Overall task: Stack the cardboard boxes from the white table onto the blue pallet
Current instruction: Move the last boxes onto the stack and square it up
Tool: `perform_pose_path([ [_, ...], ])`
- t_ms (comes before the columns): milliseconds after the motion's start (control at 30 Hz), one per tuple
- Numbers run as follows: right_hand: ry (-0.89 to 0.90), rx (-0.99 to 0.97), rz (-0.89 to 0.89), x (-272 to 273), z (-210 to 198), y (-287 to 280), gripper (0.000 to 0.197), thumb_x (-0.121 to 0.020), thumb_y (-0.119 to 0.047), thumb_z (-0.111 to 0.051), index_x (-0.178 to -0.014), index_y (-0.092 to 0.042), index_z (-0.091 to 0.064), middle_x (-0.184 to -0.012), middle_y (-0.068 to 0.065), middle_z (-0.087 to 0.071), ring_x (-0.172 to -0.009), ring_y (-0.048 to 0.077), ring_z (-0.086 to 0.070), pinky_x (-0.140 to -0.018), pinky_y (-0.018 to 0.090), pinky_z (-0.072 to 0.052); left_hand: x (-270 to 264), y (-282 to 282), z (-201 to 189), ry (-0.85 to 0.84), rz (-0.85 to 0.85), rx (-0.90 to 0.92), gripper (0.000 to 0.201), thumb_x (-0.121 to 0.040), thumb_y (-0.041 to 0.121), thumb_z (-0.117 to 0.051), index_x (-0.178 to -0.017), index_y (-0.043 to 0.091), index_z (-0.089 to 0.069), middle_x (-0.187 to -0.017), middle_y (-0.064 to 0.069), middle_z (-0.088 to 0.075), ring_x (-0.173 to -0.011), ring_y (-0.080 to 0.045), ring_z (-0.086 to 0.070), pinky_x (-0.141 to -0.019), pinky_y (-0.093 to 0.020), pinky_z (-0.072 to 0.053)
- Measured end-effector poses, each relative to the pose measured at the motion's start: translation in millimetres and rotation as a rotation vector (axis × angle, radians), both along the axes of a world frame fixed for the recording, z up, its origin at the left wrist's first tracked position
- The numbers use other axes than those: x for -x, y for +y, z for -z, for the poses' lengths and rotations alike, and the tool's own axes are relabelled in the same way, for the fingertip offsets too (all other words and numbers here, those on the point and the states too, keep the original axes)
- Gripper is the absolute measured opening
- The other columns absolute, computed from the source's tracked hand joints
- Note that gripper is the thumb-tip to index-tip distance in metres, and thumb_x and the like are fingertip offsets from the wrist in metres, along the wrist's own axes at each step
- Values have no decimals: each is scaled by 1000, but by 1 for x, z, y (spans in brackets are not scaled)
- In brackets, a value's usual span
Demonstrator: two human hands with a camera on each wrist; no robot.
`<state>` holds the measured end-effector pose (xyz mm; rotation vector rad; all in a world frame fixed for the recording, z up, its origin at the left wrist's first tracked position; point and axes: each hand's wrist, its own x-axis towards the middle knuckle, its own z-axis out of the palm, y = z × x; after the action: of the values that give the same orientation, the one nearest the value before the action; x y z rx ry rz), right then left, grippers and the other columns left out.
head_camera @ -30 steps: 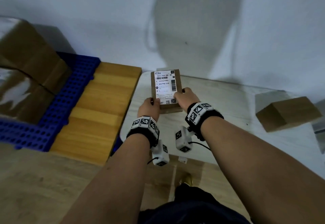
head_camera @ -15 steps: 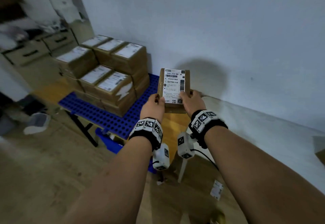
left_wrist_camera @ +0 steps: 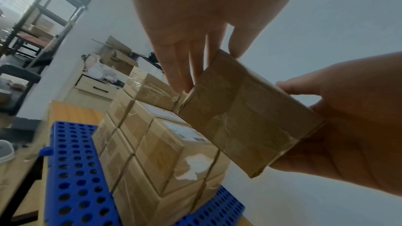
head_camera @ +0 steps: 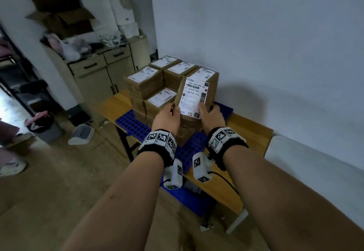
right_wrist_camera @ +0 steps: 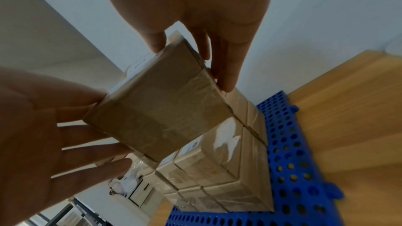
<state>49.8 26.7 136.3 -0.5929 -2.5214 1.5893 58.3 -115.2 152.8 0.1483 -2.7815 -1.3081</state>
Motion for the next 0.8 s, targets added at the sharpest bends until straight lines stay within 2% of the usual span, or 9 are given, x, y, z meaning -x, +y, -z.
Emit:
perform_pose_path([
  [100, -24, 3, -24, 33, 4, -23, 69, -94, -56, -43, -140, -6, -37, -134, 15, -53, -114, 34, -57, -90, 38, -48, 28, -19, -1, -9, 2, 40, 45, -99, 42, -39, -138, 22, -46, -132, -5, -58, -115, -26, -57, -89, -34, -47],
  [167, -27, 0, -34, 59, 6, -37, 68, -93, -57, -42, -138, -6, -38, -132, 16, -53, -114, 35, -56, -92, 39, -47, 51, -31, 0, -25, -5, 63, 45, -99, 42, -40, -138, 20, -45, -131, -5, -58, -115, -26, -57, -86, -32, -45],
  [300, -59, -24, -47, 96, 6, -59, 71, -92, -59, -41, -139, -6, -37, -135, 17, -51, -118, 36, -53, -99, 46, -44, 92, -52, 5, -50, -20, 92, 49, -97, 46, -39, -140, 22, -44, -132, -7, -57, -113, -28, -57, -92, -38, -49],
  [367, -74, -43, -55, 113, 7, -68, 71, -93, -59, -40, -141, -6, -35, -136, 16, -51, -119, 35, -53, -98, 43, -44, 111, -61, 9, -49, -21, 101, 48, -95, 46, -38, -136, 23, -47, -127, -8, -59, -107, -28, -59, -90, -41, -51],
  [467, -87, -77, -50, 134, 10, -78, 68, -94, -58, -42, -139, -7, -38, -132, 16, -53, -116, 35, -55, -93, 40, -44, 133, -71, 13, -58, -22, 123, 46, -96, 43, -38, -136, 22, -47, -126, -8, -58, -107, -29, -59, -90, -42, -51],
  [633, -120, -141, -32, 149, 13, -92, 74, -92, -63, -37, -143, -9, -32, -136, 16, -51, -117, 36, -54, -97, 47, -46, 163, -84, 20, -88, 29, 172, 37, -96, 35, -39, -125, 16, -53, -119, -11, -61, -101, -30, -60, -85, -40, -52],
  [800, -153, -181, 47, 153, 20, -102, 73, -95, -60, -32, -147, -8, -31, -142, 15, -47, -125, 34, -49, -99, 40, -41, 184, -99, 29, -109, 140, 235, 39, -98, 36, -37, -126, 13, -50, -120, -13, -59, -103, -31, -59, -83, -39, -49],
])
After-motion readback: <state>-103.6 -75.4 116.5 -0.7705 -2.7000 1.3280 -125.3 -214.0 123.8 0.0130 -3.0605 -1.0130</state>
